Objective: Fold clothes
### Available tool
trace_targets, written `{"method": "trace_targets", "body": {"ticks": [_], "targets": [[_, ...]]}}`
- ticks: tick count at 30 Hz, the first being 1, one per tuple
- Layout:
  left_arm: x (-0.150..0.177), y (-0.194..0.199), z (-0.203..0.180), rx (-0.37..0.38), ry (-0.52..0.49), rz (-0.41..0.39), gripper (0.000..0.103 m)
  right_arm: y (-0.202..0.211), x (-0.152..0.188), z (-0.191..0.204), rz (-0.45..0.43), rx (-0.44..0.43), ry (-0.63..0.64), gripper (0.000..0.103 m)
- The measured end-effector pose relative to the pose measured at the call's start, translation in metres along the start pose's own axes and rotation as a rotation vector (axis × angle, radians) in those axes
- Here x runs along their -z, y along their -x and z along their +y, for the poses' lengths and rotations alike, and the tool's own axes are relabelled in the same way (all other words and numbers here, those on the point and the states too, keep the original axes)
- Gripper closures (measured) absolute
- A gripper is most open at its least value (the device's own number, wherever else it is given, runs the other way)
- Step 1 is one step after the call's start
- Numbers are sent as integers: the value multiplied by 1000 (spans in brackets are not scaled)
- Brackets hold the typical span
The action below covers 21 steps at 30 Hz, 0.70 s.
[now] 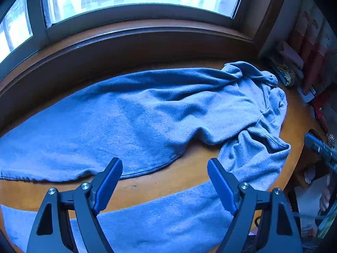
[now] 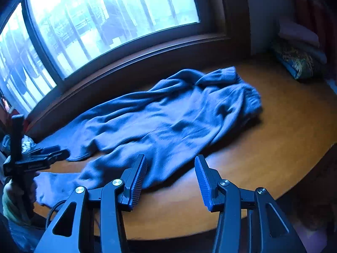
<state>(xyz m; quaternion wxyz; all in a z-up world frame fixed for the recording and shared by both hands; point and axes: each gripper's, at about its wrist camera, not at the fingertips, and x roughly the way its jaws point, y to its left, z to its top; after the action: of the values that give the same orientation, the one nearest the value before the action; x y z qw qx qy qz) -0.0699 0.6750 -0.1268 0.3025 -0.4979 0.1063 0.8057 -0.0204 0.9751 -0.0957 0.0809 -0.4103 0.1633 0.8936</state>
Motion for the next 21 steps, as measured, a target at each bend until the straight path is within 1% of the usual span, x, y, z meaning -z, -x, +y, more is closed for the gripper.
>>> {"method": "trace_targets", "body": {"ticks": [3,5,7,10,11,13,16,18,20,21], "targets": [[-1,-6,-11,-4,21,1,21,-12,-19,-29,1,17,5,56],[-4,-10,-20,-25,33,-6,21,-21,-33,-53,0,26,1,56],[-9,-15,-29,-64,52,-22,21,-30,-46,-76,8,21,-9,56],[-20,-28,-38,-121,105,-30,21,-51,-67,-111,30,-19,-16,53],[-24,-33,-39,-142,123,-30,21,-59,-73,-120,43,-32,-14,50],[-33,-43,-43,-186,158,-32,21,-78,-87,-134,70,-68,7,50],[-45,-57,-44,-278,192,-35,21,-99,-101,-140,92,-113,59,50],[-51,-68,-41,-331,207,-21,21,-110,-107,-138,118,-138,117,50],[-56,-82,-36,-389,232,12,21,-116,-105,-133,164,-136,197,53],[-57,-87,-33,-402,247,27,21,-117,-102,-130,190,-127,247,55]]}}
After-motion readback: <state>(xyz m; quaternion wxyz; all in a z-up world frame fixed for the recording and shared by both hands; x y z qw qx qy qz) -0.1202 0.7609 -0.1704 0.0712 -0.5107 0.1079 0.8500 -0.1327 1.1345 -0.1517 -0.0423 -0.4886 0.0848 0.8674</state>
